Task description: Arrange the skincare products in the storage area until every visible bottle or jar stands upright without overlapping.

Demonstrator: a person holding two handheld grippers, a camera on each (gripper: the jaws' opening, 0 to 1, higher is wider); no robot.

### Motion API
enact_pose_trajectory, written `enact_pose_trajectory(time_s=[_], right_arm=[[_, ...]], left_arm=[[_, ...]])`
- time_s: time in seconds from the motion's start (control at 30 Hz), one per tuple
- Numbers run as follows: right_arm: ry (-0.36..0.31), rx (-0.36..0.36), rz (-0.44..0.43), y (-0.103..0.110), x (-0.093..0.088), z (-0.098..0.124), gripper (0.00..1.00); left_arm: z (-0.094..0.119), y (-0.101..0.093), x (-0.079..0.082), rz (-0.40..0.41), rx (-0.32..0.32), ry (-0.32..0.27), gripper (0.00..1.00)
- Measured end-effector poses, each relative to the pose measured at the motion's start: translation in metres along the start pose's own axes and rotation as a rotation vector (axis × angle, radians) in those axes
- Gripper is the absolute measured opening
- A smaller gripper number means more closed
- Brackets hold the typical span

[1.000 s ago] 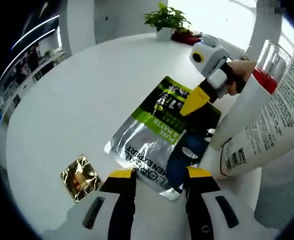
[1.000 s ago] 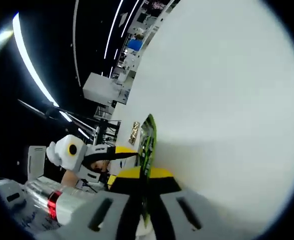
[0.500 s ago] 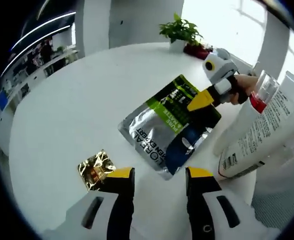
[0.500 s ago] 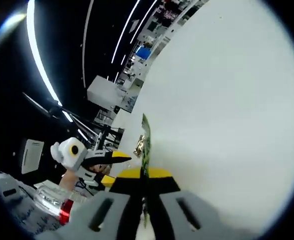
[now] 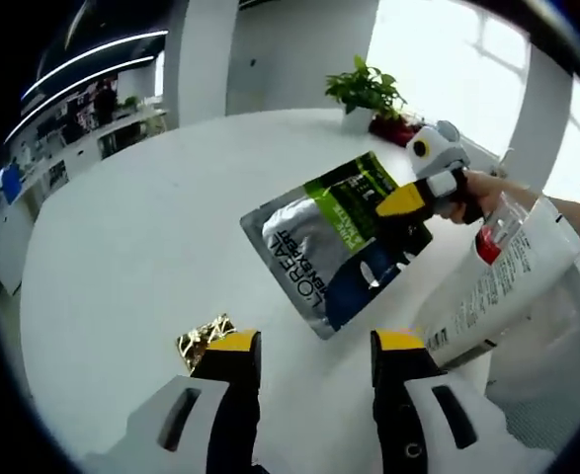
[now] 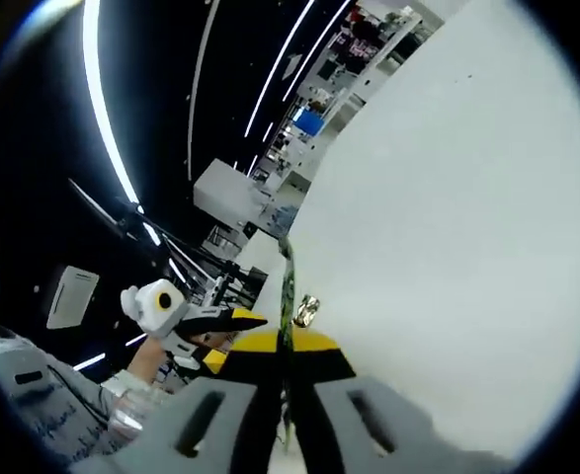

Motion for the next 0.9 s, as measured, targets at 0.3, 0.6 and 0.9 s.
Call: enact_pose_trajectory(time_s=[0.3, 0.6, 0.9], right_arm=[[0.0, 0.093, 0.077, 0.013, 0.008, -0.006, 0.01], [0.008, 0.2, 0.151, 0.024, 0.008, -0.008, 0.01], [0.015, 0.278, 0.227, 0.035, 0.004, -0.007, 0.01]], left_arm=[[-0.004, 0.016, 0.02, 0.066, -0.092, -0.05, 0.43], [-0.015, 0.016, 0.028, 0.123, -0.176, -0.103, 0.41], [-0.015, 0.005, 0.034, 0.169, -0.266, -0.15, 0.28]])
Point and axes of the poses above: the point that each gripper's makers call its tool centre point, and the gripper's own axes: z roughly backward along the fingers, y roughly to its left, x roughly out of its top, the point moved 6 cm from there along z, roughly backward along the fingers, and after that the axes turned 3 degrees about -y, right-handed, at the moved point
